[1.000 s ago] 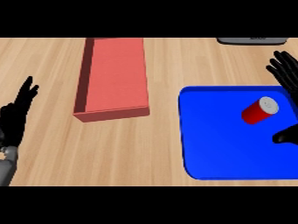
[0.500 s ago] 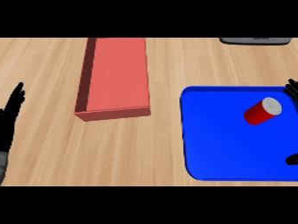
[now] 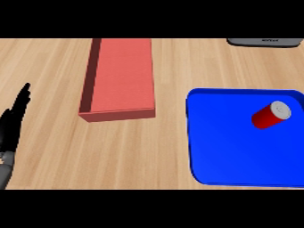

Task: Pick the can from the tray and place it in the cardboard box

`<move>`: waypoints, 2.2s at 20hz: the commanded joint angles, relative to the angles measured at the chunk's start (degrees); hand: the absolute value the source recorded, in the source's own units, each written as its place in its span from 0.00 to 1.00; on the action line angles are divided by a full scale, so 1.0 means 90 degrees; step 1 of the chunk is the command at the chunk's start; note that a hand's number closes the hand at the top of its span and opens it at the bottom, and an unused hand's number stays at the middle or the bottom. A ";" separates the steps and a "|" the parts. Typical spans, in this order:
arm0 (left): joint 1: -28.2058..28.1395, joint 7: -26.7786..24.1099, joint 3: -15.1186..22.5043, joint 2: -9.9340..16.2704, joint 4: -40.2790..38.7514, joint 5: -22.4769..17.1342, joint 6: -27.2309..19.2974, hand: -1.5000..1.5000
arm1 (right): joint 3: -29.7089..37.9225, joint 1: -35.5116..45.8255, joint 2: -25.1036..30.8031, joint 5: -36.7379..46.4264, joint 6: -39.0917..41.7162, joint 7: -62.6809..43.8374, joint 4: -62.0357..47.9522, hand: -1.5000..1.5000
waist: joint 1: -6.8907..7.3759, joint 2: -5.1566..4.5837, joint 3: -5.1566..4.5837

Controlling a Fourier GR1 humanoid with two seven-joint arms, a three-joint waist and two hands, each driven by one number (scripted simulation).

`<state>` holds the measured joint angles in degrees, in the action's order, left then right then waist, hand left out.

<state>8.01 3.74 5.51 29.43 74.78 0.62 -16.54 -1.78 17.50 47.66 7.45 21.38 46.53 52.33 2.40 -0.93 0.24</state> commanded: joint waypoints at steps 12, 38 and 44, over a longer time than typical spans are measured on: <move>-0.0112 -0.0124 -0.0312 0.0122 -0.0107 0.0022 0.0341 0.50 | -0.2042 0.1973 -0.0046 0.2568 0.0487 0.0074 -0.1248 0.00 | -0.0058 0.0062 -0.0022; -0.0076 -0.0164 -0.0882 -0.0393 -0.0276 0.0597 0.0478 0.50 | -0.1891 0.2488 -0.1012 0.3489 0.0696 0.0187 -0.1470 0.00 | -0.0280 0.0113 -0.0030; -0.0021 -0.0166 -0.0989 -0.0353 -0.0332 0.0794 0.0528 0.50 | -0.1849 0.2018 -0.0716 0.3361 0.1137 -0.0318 -0.0357 0.00 | -0.0312 0.0120 -0.0031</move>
<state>6.33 1.86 -3.42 26.68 72.86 5.65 -11.05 -18.94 37.53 39.86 38.00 24.91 42.76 44.12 -0.16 0.13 -0.03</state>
